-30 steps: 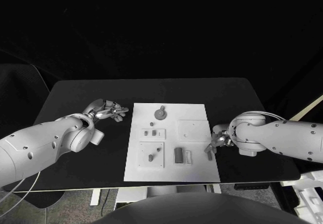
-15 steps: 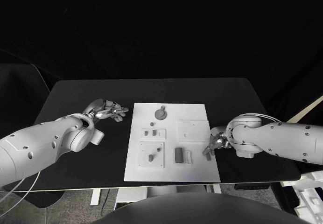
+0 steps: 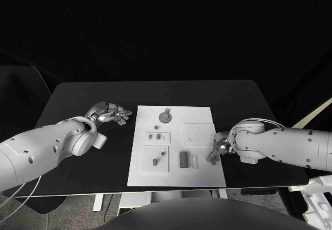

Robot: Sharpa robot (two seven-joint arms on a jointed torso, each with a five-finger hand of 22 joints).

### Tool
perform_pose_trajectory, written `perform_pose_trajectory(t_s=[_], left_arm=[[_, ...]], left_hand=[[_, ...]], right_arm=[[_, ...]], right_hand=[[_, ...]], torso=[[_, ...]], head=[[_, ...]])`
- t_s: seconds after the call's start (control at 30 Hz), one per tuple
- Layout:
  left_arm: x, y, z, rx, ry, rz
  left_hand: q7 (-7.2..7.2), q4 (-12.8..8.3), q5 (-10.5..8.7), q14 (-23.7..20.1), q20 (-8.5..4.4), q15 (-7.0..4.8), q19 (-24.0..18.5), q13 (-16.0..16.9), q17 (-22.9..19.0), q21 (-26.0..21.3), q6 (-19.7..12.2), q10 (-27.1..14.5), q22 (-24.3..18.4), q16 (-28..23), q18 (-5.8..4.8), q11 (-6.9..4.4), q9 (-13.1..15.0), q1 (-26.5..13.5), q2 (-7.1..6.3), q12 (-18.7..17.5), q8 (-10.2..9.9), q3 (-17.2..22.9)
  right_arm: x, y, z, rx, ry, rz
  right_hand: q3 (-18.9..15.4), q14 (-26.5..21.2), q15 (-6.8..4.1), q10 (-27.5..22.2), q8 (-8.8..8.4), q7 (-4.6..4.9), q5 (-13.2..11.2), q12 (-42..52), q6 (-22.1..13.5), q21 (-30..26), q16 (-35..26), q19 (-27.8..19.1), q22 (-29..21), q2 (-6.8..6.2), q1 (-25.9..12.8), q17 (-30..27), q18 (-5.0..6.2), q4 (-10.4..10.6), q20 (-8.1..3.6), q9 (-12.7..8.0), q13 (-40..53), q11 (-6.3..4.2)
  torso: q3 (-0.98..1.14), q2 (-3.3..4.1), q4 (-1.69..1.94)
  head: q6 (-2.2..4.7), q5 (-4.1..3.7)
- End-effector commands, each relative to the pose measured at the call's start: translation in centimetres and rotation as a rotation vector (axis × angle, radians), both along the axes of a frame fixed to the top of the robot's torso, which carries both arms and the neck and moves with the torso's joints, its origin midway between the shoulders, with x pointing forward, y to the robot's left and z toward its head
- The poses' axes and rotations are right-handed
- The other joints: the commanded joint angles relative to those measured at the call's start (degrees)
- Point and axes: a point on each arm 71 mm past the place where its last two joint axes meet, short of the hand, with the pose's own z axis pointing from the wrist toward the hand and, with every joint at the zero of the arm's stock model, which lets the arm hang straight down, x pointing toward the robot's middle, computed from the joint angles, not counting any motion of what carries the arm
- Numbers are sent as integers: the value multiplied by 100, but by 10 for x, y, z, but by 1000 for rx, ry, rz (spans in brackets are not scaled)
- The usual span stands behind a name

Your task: Assemble the parts on the task board

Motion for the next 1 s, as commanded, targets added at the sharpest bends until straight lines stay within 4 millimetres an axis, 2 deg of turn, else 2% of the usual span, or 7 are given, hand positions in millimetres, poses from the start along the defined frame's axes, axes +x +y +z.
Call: perform_pose_trajectory(t_s=[0.03, 0.23, 0.63, 0.7, 1.0], left_arm=[[0, -2, 1, -7, -1, -8], [0, -2, 1, -6, 2, -9], [0, -1, 1, -4, 3, -9], [0, -1, 1, -4, 3, -8], [0, -1, 1, -4, 5, -9]], left_hand=[[9, -7, 12, -30, -2, -4, -29, 7, -10, -30, 7, -10, 5, -19, 53, -19, 1, -68, -2, -26, -10, -41], [9, -7, 12, -30, -2, -4, -29, 7, -10, -30, 7, -10, 5, -19, 53, -19, 1, -68, -2, -26, -10, -41], [9, -7, 12, -30, -2, -4, -29, 7, -10, -30, 7, -10, 5, -19, 53, -19, 1, -68, -2, -26, -10, -41], [9, -7, 12, -30, -2, -4, -29, 7, -10, -30, 7, -10, 5, -19, 53, -19, 1, -68, -2, -26, -10, -41], [9, -7, 12, -30, -2, -4, -29, 7, -10, -30, 7, -10, 5, -19, 53, -19, 1, -68, -2, -26, -10, -41]], right_arm=[[-4, 1, -6, -22, -2, 20], [-3, 5, -6, -24, -16, 30], [-3, 7, -5, -40, -37, 52], [-3, 7, -5, -39, -42, 51], [-7, 7, -1, 24, -66, -9]], right_hand=[[102, 24, -6, -26, -19, 70, -11, 7, 20, 646, 114, -50, 6, 81, 148, 13, 91, -92, -10, 39, 14, -8], [274, 43, -8, -34, -28, 76, -7, 24, -15, 669, 135, -61, 24, 186, 528, 60, 91, -234, -14, 73, 31, -12], [472, -21, -7, -70, -95, 103, -3, 36, -153, 680, 124, -95, 48, 210, 1179, 33, 91, -292, -20, 103, 52, -13], [626, -30, -4, -84, -120, 112, -2, 33, -190, 671, 119, -107, 49, 217, 1392, 40, 91, -271, -16, 110, 54, -11], [715, 51, -4, -77, -114, 110, 0, 39, -173, 673, 150, -105, 51, 254, 1477, 135, 89, -249, -12, 121, 57, -10]], torso=[[-2, 1, 5], [-5, -1, 0], [-4, -2, 3], [-4, -2, 2], [-1, 0, 2]], head=[[0, -2], [0, -4], [0, -11], [0, -10], [0, -7]])
